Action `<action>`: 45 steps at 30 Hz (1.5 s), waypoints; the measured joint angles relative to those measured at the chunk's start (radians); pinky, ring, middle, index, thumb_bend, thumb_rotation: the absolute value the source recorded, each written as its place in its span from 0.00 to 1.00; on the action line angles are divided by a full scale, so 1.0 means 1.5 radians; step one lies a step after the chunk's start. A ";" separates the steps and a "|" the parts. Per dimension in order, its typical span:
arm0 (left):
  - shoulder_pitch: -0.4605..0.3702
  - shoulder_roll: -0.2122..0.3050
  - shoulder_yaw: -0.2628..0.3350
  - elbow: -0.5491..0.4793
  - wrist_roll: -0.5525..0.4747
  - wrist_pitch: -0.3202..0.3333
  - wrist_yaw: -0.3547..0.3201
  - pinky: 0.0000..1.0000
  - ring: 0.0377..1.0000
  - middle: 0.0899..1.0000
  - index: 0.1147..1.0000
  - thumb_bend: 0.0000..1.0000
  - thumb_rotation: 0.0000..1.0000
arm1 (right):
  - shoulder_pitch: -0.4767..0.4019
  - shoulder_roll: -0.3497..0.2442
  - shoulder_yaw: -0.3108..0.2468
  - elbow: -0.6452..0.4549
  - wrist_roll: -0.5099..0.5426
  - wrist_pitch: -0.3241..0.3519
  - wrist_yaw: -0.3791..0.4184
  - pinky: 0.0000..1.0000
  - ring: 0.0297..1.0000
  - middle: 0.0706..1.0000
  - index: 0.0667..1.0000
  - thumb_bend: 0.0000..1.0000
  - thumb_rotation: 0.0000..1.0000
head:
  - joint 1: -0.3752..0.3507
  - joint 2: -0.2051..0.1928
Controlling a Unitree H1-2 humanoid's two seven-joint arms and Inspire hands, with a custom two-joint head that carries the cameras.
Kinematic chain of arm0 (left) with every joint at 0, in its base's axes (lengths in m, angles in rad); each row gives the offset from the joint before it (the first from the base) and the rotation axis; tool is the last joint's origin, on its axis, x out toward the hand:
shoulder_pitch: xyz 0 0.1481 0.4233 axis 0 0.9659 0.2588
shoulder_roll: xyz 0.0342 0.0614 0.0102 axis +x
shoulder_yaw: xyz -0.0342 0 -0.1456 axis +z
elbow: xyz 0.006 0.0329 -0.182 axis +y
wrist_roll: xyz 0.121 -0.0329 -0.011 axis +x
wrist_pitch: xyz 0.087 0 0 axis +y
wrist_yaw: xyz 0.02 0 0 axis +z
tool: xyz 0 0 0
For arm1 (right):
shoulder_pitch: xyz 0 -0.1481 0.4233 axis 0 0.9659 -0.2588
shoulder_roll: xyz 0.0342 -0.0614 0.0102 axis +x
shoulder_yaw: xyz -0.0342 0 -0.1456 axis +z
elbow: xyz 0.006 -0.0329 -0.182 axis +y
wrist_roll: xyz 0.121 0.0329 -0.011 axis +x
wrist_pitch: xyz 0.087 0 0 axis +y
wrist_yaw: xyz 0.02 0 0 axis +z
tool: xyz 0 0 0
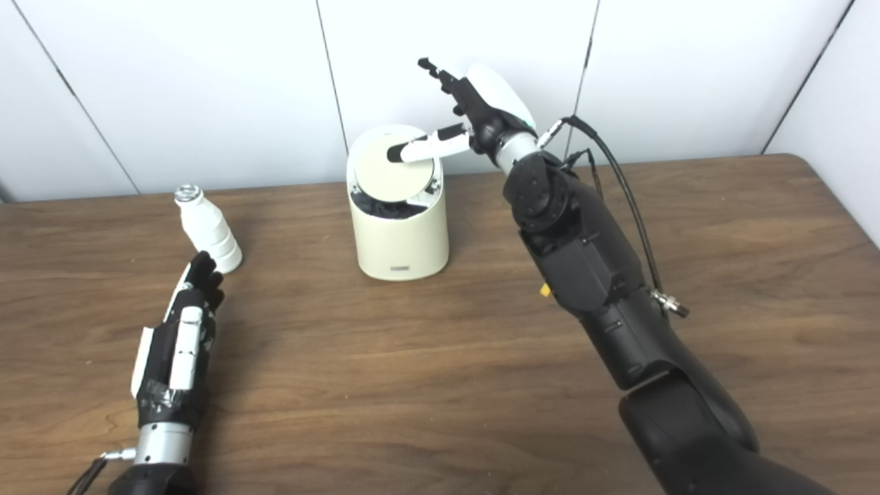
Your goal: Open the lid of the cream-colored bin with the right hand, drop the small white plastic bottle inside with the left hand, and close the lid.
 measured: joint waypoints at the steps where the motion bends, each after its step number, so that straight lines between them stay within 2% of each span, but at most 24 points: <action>1: 0.000 -0.001 0.000 0.000 0.001 0.000 0.001 1.00 0.98 0.97 0.96 0.43 0.81 | 0.000 0.000 0.006 0.000 -0.004 0.000 0.000 0.82 0.90 0.92 0.91 0.94 0.43 | 0.000 0.000; 3: 0.000 -0.002 -0.001 0.000 0.008 0.000 0.003 1.00 0.98 0.97 0.96 0.42 0.83 | 0.001 0.000 0.012 0.000 -0.009 0.000 0.003 0.84 0.91 0.92 0.91 0.94 0.41 | 0.002 0.000; 8: 0.000 -0.005 -0.003 0.000 0.012 0.000 0.005 0.99 0.97 0.97 0.96 0.44 0.80 | 0.001 0.000 0.015 0.006 -0.017 0.000 0.008 0.86 0.92 0.93 0.92 0.92 0.39 | -0.001 -0.001; 12: 0.000 -0.008 -0.003 0.000 0.019 0.000 0.009 1.00 0.98 0.97 0.96 0.45 0.84 | 0.001 -0.005 0.020 0.011 -0.019 -0.001 0.011 0.88 0.93 0.93 0.92 0.97 0.46 | 0.002 -0.001; 15: 0.000 -0.012 -0.003 -0.001 0.019 0.000 0.011 1.00 0.97 0.97 0.96 0.44 0.81 | 0.001 -0.010 0.021 0.026 -0.019 -0.003 0.012 0.88 0.92 0.92 0.92 0.93 0.41 | 0.004 -0.001; 21: 0.002 -0.022 -0.004 -0.004 0.019 0.000 0.012 1.00 0.97 0.96 0.95 0.41 0.80 | 0.000 -0.013 0.023 0.030 -0.019 -0.028 0.010 0.89 0.93 0.93 0.92 0.91 0.40 | 0.008 0.000; 26: 0.003 -0.025 -0.006 -0.005 0.021 0.000 0.013 1.00 0.97 0.96 0.96 0.46 0.80 | 0.000 -0.015 0.026 0.034 -0.019 -0.030 0.009 0.89 0.93 0.93 0.92 0.89 0.37 | 0.010 0.001; 30: 0.004 -0.026 -0.009 -0.006 0.022 0.000 0.023 0.99 0.97 0.97 0.96 0.45 0.80 | 0.000 -0.018 0.031 0.035 -0.019 -0.036 0.009 0.89 0.93 0.93 0.92 0.89 0.35 | 0.010 0.003; 33: 0.005 -0.027 -0.010 -0.007 0.022 0.000 0.026 0.99 0.97 0.97 0.96 0.45 0.79 | 0.000 -0.022 0.037 0.040 -0.020 -0.054 0.006 0.90 0.95 0.93 0.92 0.89 0.33 | 0.012 0.002; 39: 0.006 -0.026 -0.017 -0.007 0.025 0.000 0.028 0.99 0.97 0.96 0.96 0.44 0.81 | -0.001 -0.023 0.042 0.037 -0.027 -0.073 -0.005 0.90 0.95 0.93 0.92 0.86 0.21 | 0.015 0.002; 43: 0.006 -0.026 -0.020 -0.007 0.036 0.000 0.029 1.00 0.97 0.96 0.96 0.41 0.82 | 0.001 -0.022 0.035 0.037 -0.025 -0.076 -0.005 0.88 0.92 0.92 0.91 0.84 0.31 | 0.015 0.002; 45: 0.007 -0.026 -0.021 -0.008 0.036 0.000 0.029 0.99 0.96 0.96 0.96 0.44 0.80 | 0.005 -0.020 0.026 0.035 -0.020 -0.061 -0.001 0.85 0.91 0.92 0.91 0.79 0.38 | 0.018 0.005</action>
